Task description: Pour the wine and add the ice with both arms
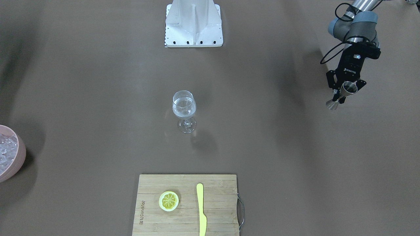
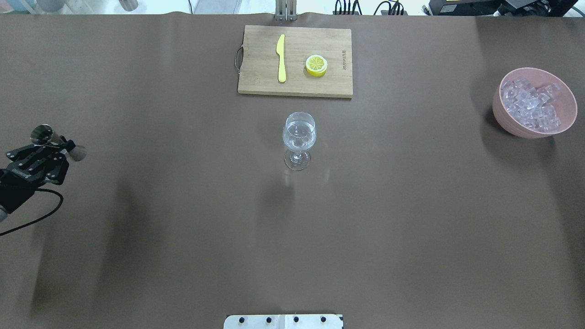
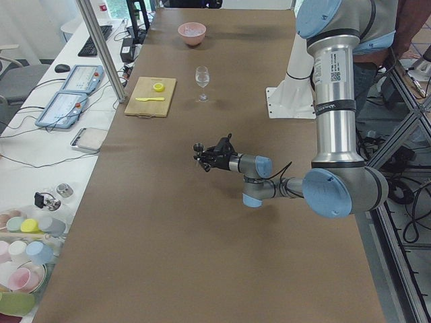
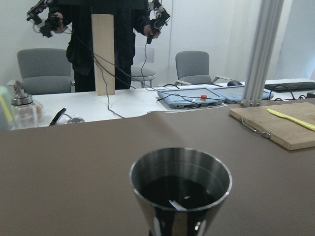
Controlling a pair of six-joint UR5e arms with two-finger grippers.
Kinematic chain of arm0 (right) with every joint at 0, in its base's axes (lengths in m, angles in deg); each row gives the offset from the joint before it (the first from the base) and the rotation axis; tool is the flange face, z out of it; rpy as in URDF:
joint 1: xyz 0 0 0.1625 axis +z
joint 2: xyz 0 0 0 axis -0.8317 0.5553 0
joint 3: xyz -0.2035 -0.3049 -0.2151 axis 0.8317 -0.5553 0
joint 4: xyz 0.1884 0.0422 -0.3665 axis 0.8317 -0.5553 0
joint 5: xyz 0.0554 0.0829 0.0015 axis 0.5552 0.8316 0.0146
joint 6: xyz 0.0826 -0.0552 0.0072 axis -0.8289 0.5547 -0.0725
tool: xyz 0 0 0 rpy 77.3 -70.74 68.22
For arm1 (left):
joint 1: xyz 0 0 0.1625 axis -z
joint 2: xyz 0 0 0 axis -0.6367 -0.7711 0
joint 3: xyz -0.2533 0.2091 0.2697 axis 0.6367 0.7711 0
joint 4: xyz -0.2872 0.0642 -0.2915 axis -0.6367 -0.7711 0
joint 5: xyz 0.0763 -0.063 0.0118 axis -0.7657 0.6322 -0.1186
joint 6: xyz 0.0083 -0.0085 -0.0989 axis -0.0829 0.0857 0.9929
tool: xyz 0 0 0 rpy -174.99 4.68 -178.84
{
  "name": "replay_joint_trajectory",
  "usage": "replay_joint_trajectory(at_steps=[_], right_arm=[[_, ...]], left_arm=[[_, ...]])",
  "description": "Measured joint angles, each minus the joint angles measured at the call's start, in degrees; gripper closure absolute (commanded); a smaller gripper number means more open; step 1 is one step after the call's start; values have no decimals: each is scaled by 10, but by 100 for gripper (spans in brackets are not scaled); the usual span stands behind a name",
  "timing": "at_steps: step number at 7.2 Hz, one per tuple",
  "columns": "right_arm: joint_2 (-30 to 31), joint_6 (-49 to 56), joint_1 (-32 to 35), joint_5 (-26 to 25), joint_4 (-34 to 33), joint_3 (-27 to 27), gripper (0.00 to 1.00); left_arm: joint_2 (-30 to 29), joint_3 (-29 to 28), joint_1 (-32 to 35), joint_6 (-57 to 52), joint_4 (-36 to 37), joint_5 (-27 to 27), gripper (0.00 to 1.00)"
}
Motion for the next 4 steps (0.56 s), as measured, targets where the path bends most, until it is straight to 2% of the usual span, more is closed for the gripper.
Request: replay_joint_trajectory(at_steps=[4], right_arm=[[3,0,2,1,0,-4,0]], left_arm=[[-112,19,2,-41,66,159,100]])
